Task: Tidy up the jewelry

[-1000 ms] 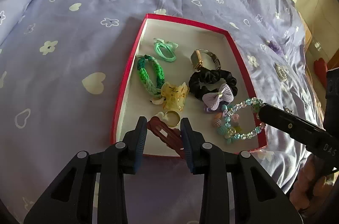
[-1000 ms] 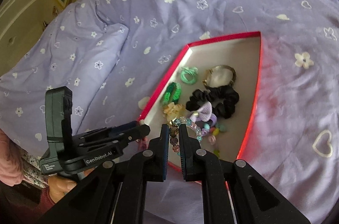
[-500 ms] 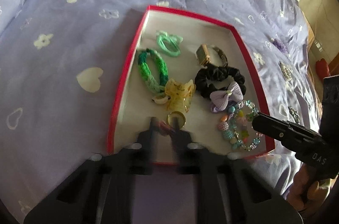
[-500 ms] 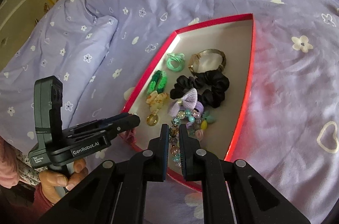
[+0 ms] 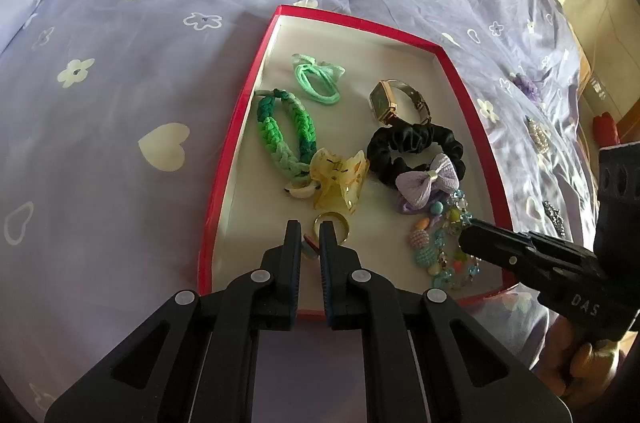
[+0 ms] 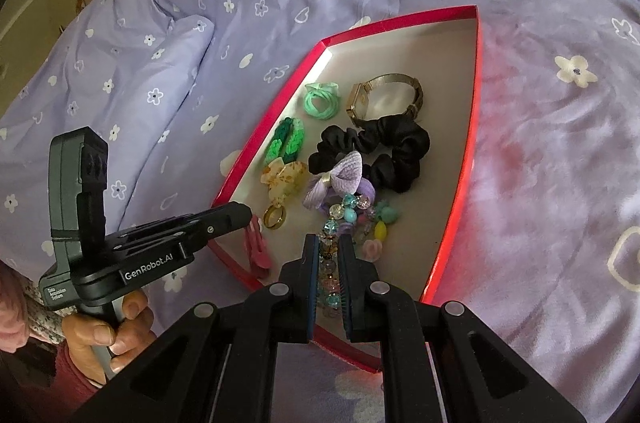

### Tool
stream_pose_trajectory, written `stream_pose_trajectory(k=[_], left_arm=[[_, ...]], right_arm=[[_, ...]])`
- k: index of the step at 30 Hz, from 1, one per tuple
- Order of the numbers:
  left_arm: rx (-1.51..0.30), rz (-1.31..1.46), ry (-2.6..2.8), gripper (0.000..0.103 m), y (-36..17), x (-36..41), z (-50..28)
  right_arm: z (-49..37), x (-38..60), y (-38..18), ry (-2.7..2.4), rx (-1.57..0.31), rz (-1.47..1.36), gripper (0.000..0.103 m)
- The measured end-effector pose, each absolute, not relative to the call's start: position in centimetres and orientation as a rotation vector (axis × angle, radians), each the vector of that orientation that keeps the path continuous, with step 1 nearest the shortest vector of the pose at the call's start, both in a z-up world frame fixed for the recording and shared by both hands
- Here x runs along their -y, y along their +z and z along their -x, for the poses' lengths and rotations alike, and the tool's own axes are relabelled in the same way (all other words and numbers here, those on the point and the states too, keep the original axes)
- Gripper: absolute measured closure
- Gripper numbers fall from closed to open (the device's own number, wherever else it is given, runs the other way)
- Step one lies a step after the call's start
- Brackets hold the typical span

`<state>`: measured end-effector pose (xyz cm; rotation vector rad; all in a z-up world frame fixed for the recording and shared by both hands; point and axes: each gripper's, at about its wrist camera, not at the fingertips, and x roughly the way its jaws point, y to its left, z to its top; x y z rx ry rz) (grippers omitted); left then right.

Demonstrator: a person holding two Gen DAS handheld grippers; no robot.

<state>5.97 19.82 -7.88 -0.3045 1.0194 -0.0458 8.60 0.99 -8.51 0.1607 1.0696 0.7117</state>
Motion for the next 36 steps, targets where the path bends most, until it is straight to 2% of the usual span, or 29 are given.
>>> stream_pose_trajectory(k=[13, 15, 17, 19, 21, 24, 32, 36], left_arm=[[-1.034, 0.305, -0.038, 0.093, -8.4, -19.9, -5.7], [-1.037, 0.304, -0.036, 0.089, -8.4, -19.9, -5.6], [-1.047, 0.301, -0.031, 0.079, -8.5, -19.9, -5.7], [-1.051, 0.297, -0.023, 0.074, -8.6, -19.8, -5.7], [-1.051, 0.299, -0.022, 0.073, -8.6, -19.8, -5.6], [-1.05, 0.3, -0.02, 0.069, -8.5, -19.8, -5.5], [-1.047, 0.289, -0.009, 0.05, -8.2, -19.5, -5.4], [-1.045, 0.289, -0.005, 0.044, -7.8, -19.5, -5.1]], right_arm=[[-9.0, -2.0, -8.8, 0.704, -1.085, -0.101, 0.092], [-9.0, -2.0, -8.8, 0.705, -1.087, -0.102, 0.091], [-9.0, -2.0, -8.8, 0.709, -1.089, -0.107, 0.088], [-8.9, -2.0, -8.6, 0.714, -1.083, -0.111, 0.072], [-8.7, -2.0, -8.3, 0.721, -1.07, -0.109, 0.064], [-8.6, -2.0, -8.3, 0.72, -1.07, -0.111, 0.063], [-8.3, -1.5, -7.6, 0.716, -1.057, -0.122, 0.061], [-8.1, -0.8, -6.4, 0.712, -1.02, -0.134, 0.053]])
